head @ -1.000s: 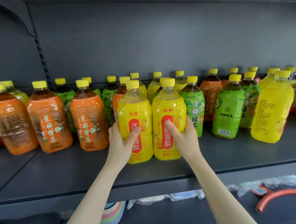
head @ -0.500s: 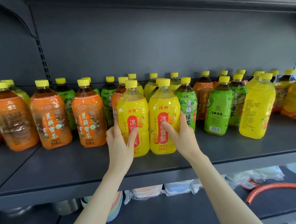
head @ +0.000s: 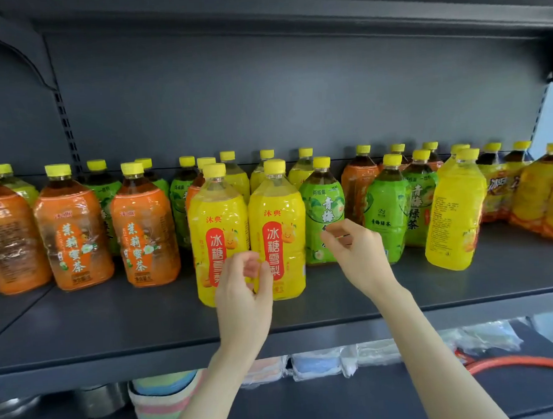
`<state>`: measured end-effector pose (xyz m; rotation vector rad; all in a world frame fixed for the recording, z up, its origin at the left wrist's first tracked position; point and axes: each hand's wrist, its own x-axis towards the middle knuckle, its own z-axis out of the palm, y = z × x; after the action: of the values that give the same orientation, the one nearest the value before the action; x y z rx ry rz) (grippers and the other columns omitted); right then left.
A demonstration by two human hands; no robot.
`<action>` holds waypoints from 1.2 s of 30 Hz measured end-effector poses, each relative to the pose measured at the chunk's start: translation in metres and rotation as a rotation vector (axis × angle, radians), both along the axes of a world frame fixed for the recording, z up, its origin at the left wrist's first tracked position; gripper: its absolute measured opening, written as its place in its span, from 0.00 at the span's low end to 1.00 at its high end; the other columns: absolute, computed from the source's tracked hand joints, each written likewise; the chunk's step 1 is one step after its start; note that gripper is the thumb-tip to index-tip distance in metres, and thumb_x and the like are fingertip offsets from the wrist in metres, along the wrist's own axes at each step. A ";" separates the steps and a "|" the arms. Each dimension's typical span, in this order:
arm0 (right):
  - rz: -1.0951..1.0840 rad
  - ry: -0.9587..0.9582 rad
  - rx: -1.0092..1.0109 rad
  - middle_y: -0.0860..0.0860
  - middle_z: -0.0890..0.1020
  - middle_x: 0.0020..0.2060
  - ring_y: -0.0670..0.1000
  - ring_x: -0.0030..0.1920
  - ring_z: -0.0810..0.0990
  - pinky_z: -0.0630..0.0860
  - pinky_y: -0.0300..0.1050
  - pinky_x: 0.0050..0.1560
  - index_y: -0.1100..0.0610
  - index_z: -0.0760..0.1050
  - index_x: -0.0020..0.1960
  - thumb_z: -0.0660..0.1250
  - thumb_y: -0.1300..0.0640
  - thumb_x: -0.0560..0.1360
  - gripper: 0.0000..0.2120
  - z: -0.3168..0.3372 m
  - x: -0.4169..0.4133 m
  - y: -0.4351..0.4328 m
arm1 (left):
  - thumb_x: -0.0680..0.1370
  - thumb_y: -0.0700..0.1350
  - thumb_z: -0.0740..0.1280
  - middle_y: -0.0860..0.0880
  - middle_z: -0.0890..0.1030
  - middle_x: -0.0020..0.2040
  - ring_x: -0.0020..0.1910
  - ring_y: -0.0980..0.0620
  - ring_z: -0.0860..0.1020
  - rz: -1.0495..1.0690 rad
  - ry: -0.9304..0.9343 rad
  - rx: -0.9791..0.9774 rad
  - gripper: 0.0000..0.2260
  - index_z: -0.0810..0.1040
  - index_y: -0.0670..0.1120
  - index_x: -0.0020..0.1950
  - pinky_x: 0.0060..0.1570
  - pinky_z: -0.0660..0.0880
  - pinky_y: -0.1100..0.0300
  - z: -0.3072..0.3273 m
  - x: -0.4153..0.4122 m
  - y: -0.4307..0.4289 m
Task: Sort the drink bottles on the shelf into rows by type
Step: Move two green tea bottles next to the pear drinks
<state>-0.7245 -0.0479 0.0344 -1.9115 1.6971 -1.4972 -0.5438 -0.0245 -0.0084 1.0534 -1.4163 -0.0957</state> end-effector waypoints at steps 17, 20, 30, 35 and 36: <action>0.361 -0.012 0.008 0.53 0.65 0.73 0.53 0.71 0.65 0.64 0.56 0.71 0.53 0.53 0.77 0.70 0.52 0.74 0.37 0.017 -0.060 -0.092 | 0.68 0.49 0.76 0.36 0.65 0.66 0.66 0.38 0.64 0.546 0.038 0.025 0.38 0.61 0.41 0.71 0.63 0.64 0.44 -0.006 -0.091 -0.034; 0.427 -0.077 0.072 0.54 0.63 0.74 0.53 0.71 0.65 0.64 0.58 0.71 0.48 0.46 0.77 0.71 0.48 0.73 0.43 0.014 -0.055 -0.102 | 0.68 0.50 0.75 0.38 0.65 0.67 0.66 0.41 0.64 0.519 0.067 0.041 0.39 0.59 0.43 0.72 0.63 0.64 0.48 -0.009 -0.089 -0.035; 0.379 -0.066 -0.029 0.48 0.69 0.57 0.40 0.41 0.75 0.66 0.35 0.53 0.48 0.52 0.77 0.71 0.56 0.74 0.39 0.008 -0.064 -0.084 | 0.65 0.55 0.77 0.37 0.68 0.64 0.62 0.39 0.68 0.590 0.027 0.044 0.40 0.60 0.46 0.69 0.58 0.69 0.46 -0.005 -0.088 -0.041; 0.417 -0.093 -0.037 0.50 0.70 0.62 0.44 0.53 0.70 0.66 0.39 0.57 0.44 0.55 0.76 0.72 0.51 0.72 0.38 0.006 -0.076 -0.062 | 0.67 0.57 0.75 0.37 0.68 0.63 0.62 0.40 0.67 0.608 0.036 0.031 0.37 0.62 0.44 0.69 0.59 0.66 0.48 -0.007 -0.091 -0.039; 0.430 -0.108 -0.051 0.50 0.70 0.63 0.43 0.53 0.71 0.67 0.40 0.57 0.44 0.56 0.75 0.72 0.50 0.72 0.38 0.005 -0.078 -0.058 | 0.69 0.57 0.73 0.38 0.68 0.63 0.62 0.42 0.67 0.593 0.055 0.011 0.35 0.64 0.42 0.68 0.59 0.65 0.50 -0.008 -0.093 -0.036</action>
<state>-0.8027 -0.1059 0.0394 -2.0134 1.1179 -1.4480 -0.6367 -0.0602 -0.0167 1.4271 -1.0070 0.2962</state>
